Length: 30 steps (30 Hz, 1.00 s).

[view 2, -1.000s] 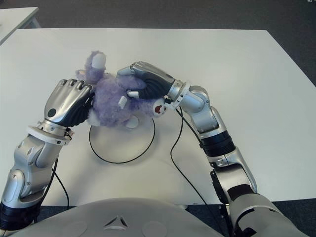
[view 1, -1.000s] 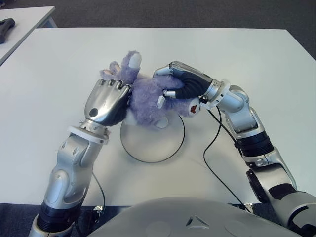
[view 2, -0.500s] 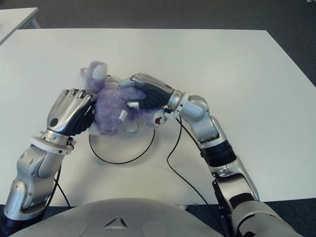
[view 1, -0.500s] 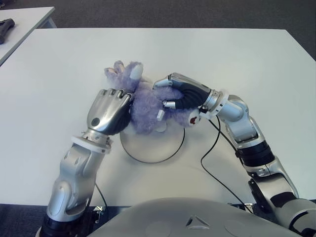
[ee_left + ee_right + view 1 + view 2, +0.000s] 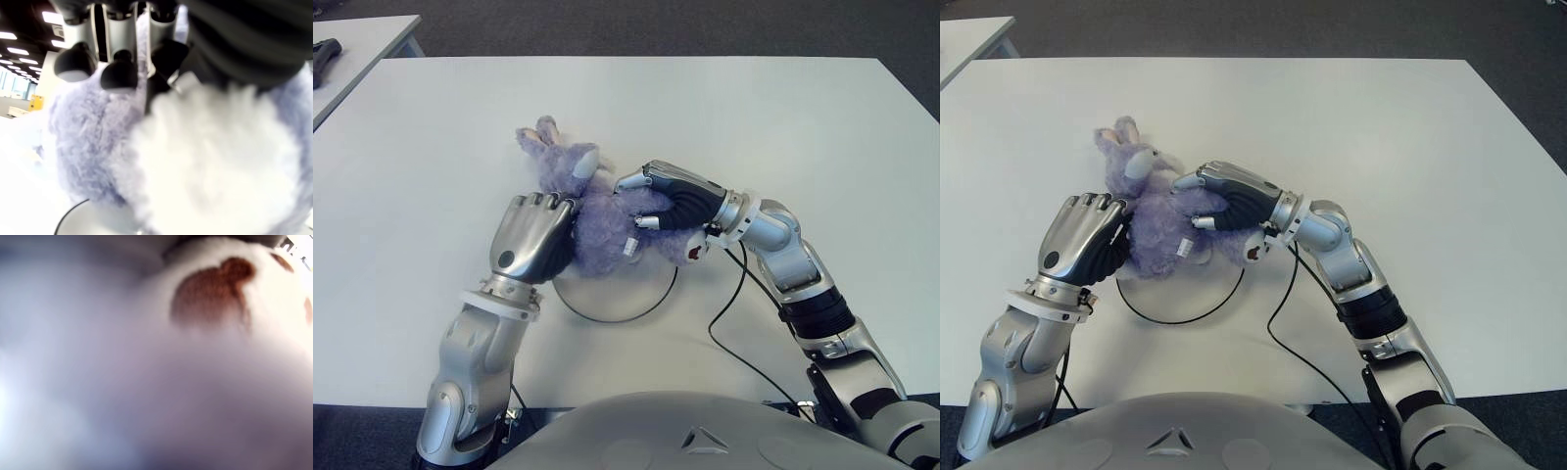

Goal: Put the doll into the plate.

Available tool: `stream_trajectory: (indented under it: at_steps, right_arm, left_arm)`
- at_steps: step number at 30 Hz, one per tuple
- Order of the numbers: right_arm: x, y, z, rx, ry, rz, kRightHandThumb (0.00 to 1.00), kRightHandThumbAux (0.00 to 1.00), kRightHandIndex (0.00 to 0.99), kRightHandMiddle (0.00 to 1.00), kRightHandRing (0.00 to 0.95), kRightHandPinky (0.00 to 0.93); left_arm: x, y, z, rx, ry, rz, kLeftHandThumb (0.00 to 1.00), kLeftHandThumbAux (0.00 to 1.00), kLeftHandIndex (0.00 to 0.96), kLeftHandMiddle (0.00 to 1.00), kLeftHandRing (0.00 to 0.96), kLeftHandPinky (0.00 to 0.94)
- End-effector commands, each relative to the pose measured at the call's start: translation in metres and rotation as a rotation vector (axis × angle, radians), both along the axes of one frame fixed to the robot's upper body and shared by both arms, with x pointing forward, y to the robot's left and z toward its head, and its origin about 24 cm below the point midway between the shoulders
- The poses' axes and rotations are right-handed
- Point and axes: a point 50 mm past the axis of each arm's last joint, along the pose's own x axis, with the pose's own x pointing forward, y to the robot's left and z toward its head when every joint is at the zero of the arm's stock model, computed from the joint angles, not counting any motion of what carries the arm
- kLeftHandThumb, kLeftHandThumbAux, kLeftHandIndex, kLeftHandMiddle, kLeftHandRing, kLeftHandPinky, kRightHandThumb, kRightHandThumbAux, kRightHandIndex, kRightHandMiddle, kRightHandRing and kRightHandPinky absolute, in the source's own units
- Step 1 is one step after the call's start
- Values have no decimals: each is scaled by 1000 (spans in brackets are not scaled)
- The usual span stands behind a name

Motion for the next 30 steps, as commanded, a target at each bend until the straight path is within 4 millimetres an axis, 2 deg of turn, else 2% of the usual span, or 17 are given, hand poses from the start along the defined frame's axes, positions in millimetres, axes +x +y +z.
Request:
stream_trajectory:
  at_steps: [1, 19, 30]
  right_arm:
    - [-9, 11, -9, 13, 48, 63, 733, 707, 439, 903, 883, 866]
    - [-17, 7, -36, -17, 75, 36, 725, 709, 439, 908, 885, 870]
    - [-17, -2, -47, -103, 152, 22, 717, 711, 440, 876, 870, 869]
  left_arm:
    - [-5, -14, -3, -18, 16, -72, 852, 667, 402, 553, 841, 858]
    - [-13, -18, -13, -91, 198, -32, 850, 668, 399, 553, 834, 855]
    - [-12, -19, -18, -137, 171, -14, 850, 668, 397, 549, 828, 852]
